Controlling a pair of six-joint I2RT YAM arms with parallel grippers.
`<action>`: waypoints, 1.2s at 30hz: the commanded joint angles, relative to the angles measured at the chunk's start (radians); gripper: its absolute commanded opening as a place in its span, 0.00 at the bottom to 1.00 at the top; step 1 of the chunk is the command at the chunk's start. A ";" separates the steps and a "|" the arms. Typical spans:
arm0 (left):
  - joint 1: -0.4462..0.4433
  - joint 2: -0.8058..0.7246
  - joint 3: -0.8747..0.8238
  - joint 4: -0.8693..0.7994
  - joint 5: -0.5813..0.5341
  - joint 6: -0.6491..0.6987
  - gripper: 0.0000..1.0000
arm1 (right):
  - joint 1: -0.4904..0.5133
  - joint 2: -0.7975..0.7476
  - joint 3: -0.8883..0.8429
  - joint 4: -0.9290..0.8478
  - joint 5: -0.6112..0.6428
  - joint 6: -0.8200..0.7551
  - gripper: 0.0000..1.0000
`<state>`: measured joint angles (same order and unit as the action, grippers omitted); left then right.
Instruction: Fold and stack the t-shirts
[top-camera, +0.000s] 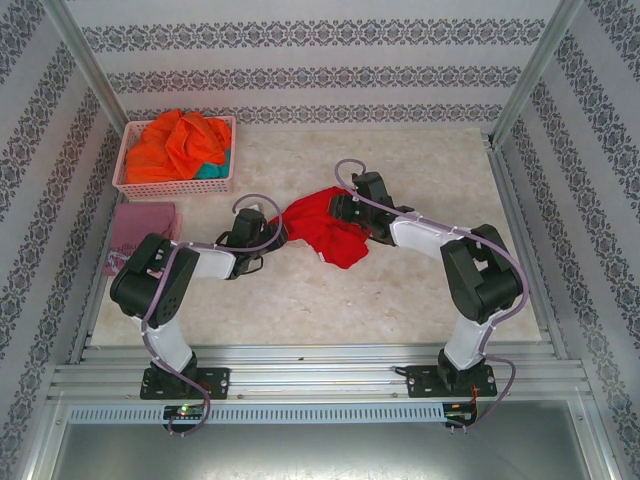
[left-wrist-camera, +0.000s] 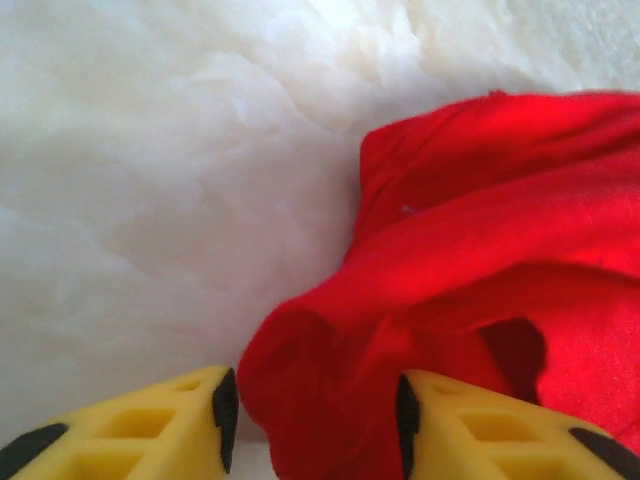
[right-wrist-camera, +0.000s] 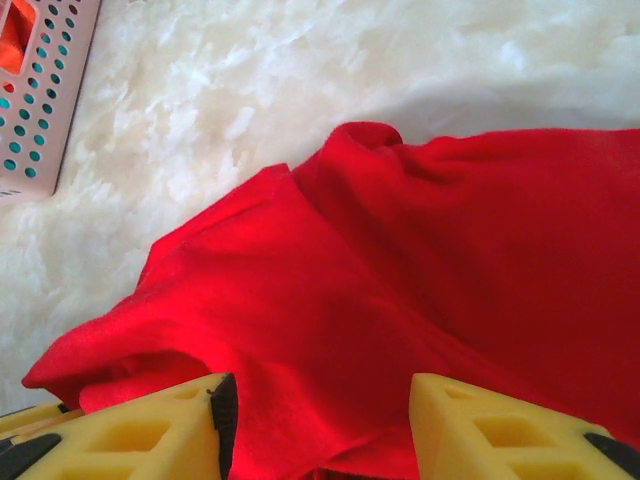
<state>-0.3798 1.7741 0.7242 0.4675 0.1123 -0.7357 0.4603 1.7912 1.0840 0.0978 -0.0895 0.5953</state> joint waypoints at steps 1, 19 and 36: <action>-0.007 0.004 0.022 0.058 0.029 -0.027 0.28 | 0.007 -0.024 -0.005 0.007 0.020 -0.041 0.51; -0.005 -0.029 0.006 0.051 0.022 0.021 0.00 | 0.236 0.149 0.203 -0.123 0.169 -0.522 0.57; 0.002 -0.081 0.013 0.030 -0.002 0.078 0.00 | 0.185 0.108 0.214 -0.089 0.178 -0.478 0.00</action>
<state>-0.3794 1.7378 0.7181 0.4946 0.1356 -0.7147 0.6609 1.9923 1.3170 -0.0303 0.0860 0.1074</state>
